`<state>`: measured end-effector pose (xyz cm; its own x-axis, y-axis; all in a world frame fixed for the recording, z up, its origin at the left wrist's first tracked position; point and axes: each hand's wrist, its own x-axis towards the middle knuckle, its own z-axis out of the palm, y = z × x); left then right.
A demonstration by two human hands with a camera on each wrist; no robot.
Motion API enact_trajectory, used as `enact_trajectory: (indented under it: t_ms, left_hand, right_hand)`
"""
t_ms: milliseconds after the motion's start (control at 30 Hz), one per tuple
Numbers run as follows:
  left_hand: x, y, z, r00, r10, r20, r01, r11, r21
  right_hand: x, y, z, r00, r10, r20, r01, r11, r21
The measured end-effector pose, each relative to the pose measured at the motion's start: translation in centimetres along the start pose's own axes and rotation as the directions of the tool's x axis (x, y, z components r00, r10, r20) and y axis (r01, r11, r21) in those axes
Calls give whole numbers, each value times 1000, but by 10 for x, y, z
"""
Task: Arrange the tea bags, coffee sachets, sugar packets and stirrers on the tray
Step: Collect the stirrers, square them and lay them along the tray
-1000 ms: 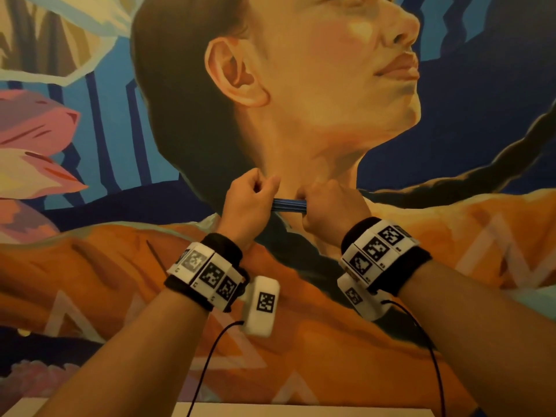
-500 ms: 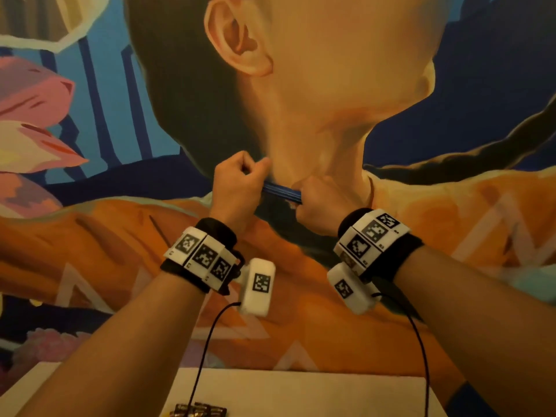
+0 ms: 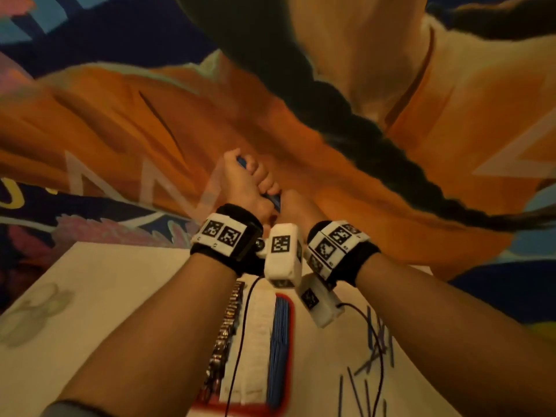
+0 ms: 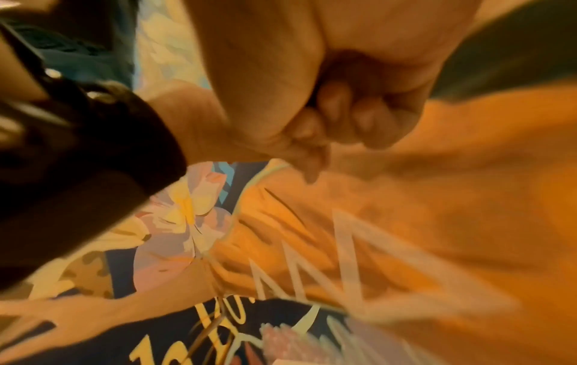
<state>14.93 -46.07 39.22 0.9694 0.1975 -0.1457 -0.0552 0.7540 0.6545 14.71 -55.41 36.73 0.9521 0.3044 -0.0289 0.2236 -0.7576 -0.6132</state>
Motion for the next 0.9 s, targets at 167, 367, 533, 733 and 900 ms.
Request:
enact_trajectory:
  t_ms: [167, 367, 533, 733, 900]
  left_hand:
    - [11, -55, -61, 987, -126, -96, 137, 983, 122]
    - [0, -119, -144, 931, -365, -14, 359, 906, 225]
    - [-12, -170, -211, 873, -480, -88, 478, 806, 349]
    - [-15, -208, -276, 750, -568, -339, 617, 417, 668]
    - [-11, -232, -312, 727, -490, -481, 494, -113, 862]
  right_hand:
    - [-4, 54, 64, 978, 107, 181, -134, 980, 144]
    - [-14, 117, 134, 907, 316, 279, -396, 865, 307]
    - [-42, 157, 188, 800, 382, 462, -549, 777, 309]
    - [-71, 196, 230, 686, 327, 650, -469, 882, 51]
    - [-92, 229, 243, 630, 429, 648, -560, 828, -3]
